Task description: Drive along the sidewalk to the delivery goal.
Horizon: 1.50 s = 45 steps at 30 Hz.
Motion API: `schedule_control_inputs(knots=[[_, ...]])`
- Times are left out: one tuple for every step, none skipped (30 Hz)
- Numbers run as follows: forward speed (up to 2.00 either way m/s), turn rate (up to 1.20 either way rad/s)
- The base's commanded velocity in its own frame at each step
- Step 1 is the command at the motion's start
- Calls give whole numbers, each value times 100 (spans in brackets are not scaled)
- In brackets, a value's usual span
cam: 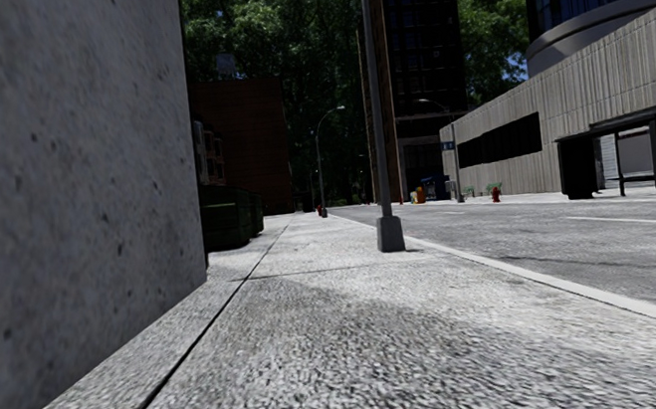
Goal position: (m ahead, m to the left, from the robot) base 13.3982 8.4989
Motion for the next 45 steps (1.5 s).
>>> schedule_control_inputs(knots=[[200,0],[200,0],[200,0],[200,49],[200,55],[200,58],[200,48],[200,22],[200,22],[200,5],[200,0],[200,0],[200,0],[200,0],[200,0],[200,0],[200,0],[200,0],[200,0],[200,0],[200,0],[200,0],[200,0],[200,0],[200,0],[200,0],[200,0],[200,0],[200,0],[200,0],[200,0],[200,0],[200,0],[200,0],[200,0],[200,0],[200,0],[200,0],[200,0],[200,0],[200,0],[200,0],[200,0],[200,0],[200,0]])
